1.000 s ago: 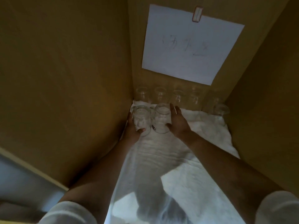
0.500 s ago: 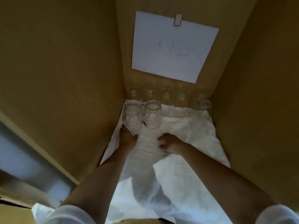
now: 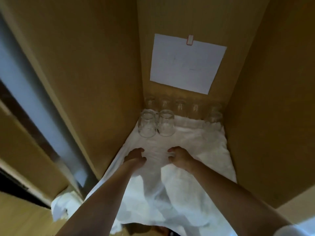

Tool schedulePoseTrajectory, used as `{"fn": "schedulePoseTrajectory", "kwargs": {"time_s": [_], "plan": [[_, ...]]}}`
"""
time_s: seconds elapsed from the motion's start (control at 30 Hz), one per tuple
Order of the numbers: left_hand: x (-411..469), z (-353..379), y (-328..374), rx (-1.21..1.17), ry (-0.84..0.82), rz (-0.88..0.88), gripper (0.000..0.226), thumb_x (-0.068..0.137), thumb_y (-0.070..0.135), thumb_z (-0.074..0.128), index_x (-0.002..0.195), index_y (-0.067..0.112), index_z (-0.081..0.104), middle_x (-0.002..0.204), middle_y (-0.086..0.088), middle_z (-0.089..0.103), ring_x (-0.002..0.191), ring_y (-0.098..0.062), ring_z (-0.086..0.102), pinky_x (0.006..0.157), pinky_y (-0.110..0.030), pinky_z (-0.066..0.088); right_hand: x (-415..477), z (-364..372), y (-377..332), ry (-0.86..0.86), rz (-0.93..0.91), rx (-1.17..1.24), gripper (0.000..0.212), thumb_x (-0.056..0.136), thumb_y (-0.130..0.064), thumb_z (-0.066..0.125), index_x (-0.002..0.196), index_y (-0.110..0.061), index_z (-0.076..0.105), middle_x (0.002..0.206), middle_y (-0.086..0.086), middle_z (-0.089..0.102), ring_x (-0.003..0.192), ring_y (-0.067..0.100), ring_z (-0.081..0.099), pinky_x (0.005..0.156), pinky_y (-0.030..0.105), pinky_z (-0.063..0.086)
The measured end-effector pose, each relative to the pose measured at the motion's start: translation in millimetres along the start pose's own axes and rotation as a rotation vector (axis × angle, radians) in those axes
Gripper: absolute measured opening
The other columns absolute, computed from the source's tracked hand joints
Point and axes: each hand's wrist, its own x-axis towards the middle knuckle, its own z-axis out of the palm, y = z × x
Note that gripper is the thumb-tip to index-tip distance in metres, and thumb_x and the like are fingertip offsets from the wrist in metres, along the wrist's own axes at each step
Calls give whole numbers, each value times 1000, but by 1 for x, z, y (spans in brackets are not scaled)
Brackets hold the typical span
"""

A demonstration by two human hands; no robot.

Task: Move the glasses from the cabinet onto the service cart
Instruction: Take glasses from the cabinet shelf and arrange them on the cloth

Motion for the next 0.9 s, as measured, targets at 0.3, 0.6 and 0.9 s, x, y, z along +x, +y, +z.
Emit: {"fn": "schedulePoseTrajectory", "kwargs": {"time_s": [0.3, 0.6, 0.9], "plan": [[-21, -34, -19, -113, 188, -54, 57, 94, 24, 52, 146, 18, 28, 148, -7, 38, 133, -25, 39, 104, -28, 34, -6, -8, -35, 82, -88, 40, 41, 92, -23, 57, 132, -15, 52, 138, 8, 49, 126, 23, 48, 102, 23, 36], [10, -46, -8, -228, 253, 91, 73, 85, 24, 64, 147, 12, 27, 146, -9, 41, 131, -27, 42, 105, -34, 38, 5, -32, -37, 242, -49, 143, 53, 91, -23, 61, 140, -15, 42, 139, 12, 49, 127, 25, 47, 100, 24, 36], [49, -38, 9, -404, 304, 227, 73, 75, 17, 73, 139, 6, 41, 132, -9, 52, 124, -23, 49, 91, -8, 26, 38, -32, -21, 340, 77, 339, 107, 77, -28, 78, 152, -22, 2, 142, 14, 41, 126, 30, 47, 96, 33, 43]]}}
